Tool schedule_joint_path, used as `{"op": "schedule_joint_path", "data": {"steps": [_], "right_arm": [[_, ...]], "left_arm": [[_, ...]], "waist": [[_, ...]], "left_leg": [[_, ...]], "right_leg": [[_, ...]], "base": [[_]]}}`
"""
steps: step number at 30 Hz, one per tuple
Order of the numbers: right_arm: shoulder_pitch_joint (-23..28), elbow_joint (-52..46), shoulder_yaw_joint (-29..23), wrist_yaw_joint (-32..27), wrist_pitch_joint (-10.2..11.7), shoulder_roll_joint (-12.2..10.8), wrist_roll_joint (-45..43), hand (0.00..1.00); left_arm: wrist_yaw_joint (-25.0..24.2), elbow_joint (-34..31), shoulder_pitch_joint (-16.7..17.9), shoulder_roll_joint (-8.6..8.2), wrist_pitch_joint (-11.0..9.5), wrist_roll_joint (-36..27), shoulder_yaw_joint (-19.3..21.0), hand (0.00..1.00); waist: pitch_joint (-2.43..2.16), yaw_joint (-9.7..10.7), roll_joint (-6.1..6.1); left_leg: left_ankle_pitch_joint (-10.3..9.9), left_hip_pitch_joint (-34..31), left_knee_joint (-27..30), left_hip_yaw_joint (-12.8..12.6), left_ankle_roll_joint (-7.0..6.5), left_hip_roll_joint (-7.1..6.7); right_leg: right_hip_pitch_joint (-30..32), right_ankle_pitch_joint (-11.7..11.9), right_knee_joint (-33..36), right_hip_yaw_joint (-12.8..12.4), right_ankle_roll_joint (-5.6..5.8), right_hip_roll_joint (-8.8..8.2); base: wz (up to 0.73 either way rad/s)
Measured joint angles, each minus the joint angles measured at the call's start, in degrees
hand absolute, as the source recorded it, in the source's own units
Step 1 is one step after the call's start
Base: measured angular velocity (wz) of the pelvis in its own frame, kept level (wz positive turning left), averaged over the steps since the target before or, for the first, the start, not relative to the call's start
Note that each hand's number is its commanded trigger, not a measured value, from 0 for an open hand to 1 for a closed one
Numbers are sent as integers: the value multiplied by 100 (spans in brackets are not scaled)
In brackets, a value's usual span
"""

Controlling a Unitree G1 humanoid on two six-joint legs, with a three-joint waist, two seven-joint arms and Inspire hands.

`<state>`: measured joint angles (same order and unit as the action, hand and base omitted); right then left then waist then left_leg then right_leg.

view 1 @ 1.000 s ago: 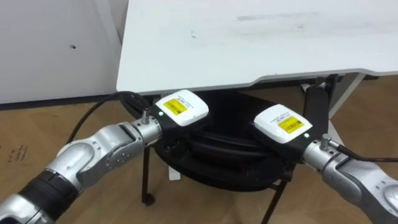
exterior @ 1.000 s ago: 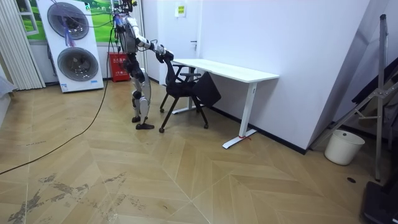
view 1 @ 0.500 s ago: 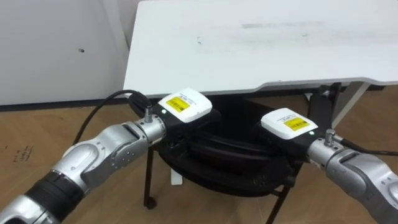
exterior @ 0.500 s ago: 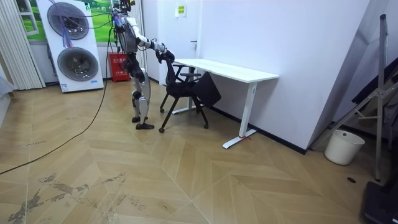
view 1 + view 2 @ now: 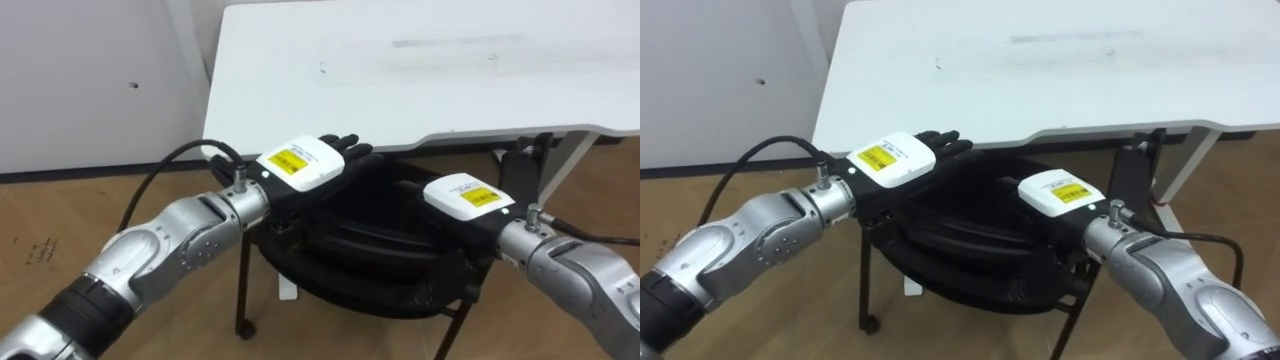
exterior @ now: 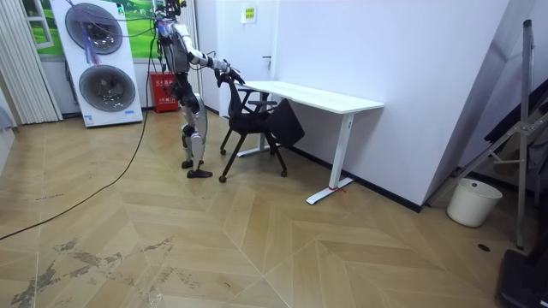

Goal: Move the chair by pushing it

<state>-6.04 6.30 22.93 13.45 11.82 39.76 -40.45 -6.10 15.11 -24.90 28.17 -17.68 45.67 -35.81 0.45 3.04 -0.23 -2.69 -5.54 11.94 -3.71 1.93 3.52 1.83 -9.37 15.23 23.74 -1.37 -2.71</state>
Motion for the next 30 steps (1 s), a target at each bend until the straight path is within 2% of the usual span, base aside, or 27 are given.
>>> {"op": "schedule_joint_path", "data": {"steps": [5, 9, 10, 12, 13, 14, 15, 16, 17, 18, 20, 22, 23, 24, 26, 27, 30], "right_arm": [[-1, -4, -63, 5, 61, -15, 1, 0], [0, -95, -257, 1, 179, -25, 47, 0], [0, -162, -347, 1, 217, -25, 47, 0], [1, -267, -594, -37, 309, -26, 206, 0], [5, -380, -793, -39, 419, 37, 234, 0], [53, -517, -816, -39, 529, 156, 222, 0], [110, -548, -873, -43, 576, 168, 208, 0], [153, -556, -923, -47, 576, 171, 206, 0], [298, -657, -1072, -48, 575, 182, 198, 0], [436, -806, -1226, -64, 584, 238, 208, 0], [491, -919, -1544, -194, 608, 329, 244, 0], [399, -916, -2204, -674, 541, 324, 316, 0], [349, -894, -2721, -1054, 458, 322, 453, 0], [332, -878, -2955, -1239, 401, 322, 507, 0], [332, -842, -3611, -1886, 172, 320, 846, 0], [356, -820, -3815, -2160, 110, 274, 918, 0], [406, -668, -4165, -2804, 61, 104, 922, 0]], "left_arm": [[0, -3, -1, 0, 0, 2, 1, 0], [1, -33, -2, 49, -128, 0, 183, 0], [1, -167, -1, 142, -149, 4, 191, 0], [1, -524, -1, 437, -298, -2, 223, 0], [1, -874, -1, 684, -433, -33, 457, 0], [167, -1138, -1, 876, -471, -159, 833, 0], [541, -1282, 1, 892, -382, -279, 1377, 0], [753, -1361, 16, 872, -292, -308, 1658, 0], [1152, -1605, 120, 876, -119, -348, 2230, 0], [1509, -1831, 237, 902, -39, -352, 2770, 0], [1978, -1882, 279, 907, 5, -353, 3290, 0], [2266, -1846, 294, 904, 51, -349, 3548, 0], [2414, -1850, 349, 905, 68, -349, 3663, 0], [2476, -1855, 413, 908, 71, -351, 3737, 0], [2732, -1879, 875, 913, 175, -361, 4067, 0], [2832, -1877, 1093, 910, 241, -366, 4233, 0], [3117, -1849, 1326, 910, 381, -423, 4584, 0]], "waist": [[-5, -3, 26], [-4, -53, 41], [-4, -89, 45], [-9, -160, 60], [-8, -201, 77], [-3, -196, 92], [-1, -160, 95], [-1, -163, 96], [-13, -144, 115], [-16, -71, 130], [-20, -16, 138], [-18, -20, 134], [-10, -45, 121], [-7, -52, 117], [-7, -42, 106], [-3, -44, 84], [-13, 29, 3]], "left_leg": [[0, 35, -23, 4, -3, -12], [24, 30, -15, -5, -21, -17], [22, 19, -11, -13, -24, -16], [20, 13, -11, -30, -26, -17], [23, 19, -16, -28, -35, -30], [24, 38, -19, -18, -40, -40], [24, 79, -31, -15, -43, -47], [19, 116, -42, -16, -48, -55], [-5, 171, -65, -19, -68, -73], [-28, 218, -99, -17, -90, -96], [-33, 305, -145, -19, -87, -136], [-43, 367, -154, -24, -133, -169], [-60, 380, -152, -33, -150, -185], [-71, 388, -151, -33, -155, -192], [-158, 434, -99, -30, -177, -213], [-207, 439, -63, -32, -183, -216], [-252, 385, -51, -29, -191, -238]], "right_leg": [[-20, -1, -3, -1, -1, -6], [-22, 0, -4, -1, 0, -14], [-14, 5, -18, -1, 7, -14], [-14, 7, -24, -8, 10, -17], [-28, 7, -25, 3, 10, -30], [-72, 9, -48, 24, 13, -35], [-145, 12, -79, 23, 18, -25], [-186, 11, -93, 23, 18, -29], [-239, 11, -121, 21, 17, -41], [-282, 10, -137, 22, 17, -55], [-358, 5, -131, 20, 23, -84], [-416, -6, -135, 5, 42, -108], [-434, -8, -159, -30, 46, -111], [-448, -9, -175, -61, 48, -103], [-554, -12, -285, -203, 55, -47], [-597, -18, -331, -202, 65, -16], [-601, -31, -384, -187, 91, -15]], "base": [[0], [0], [0], [0], [10], [20], [20], [13], [5], [3], [2], [0], [0], [3], [5], [3], [11]]}}
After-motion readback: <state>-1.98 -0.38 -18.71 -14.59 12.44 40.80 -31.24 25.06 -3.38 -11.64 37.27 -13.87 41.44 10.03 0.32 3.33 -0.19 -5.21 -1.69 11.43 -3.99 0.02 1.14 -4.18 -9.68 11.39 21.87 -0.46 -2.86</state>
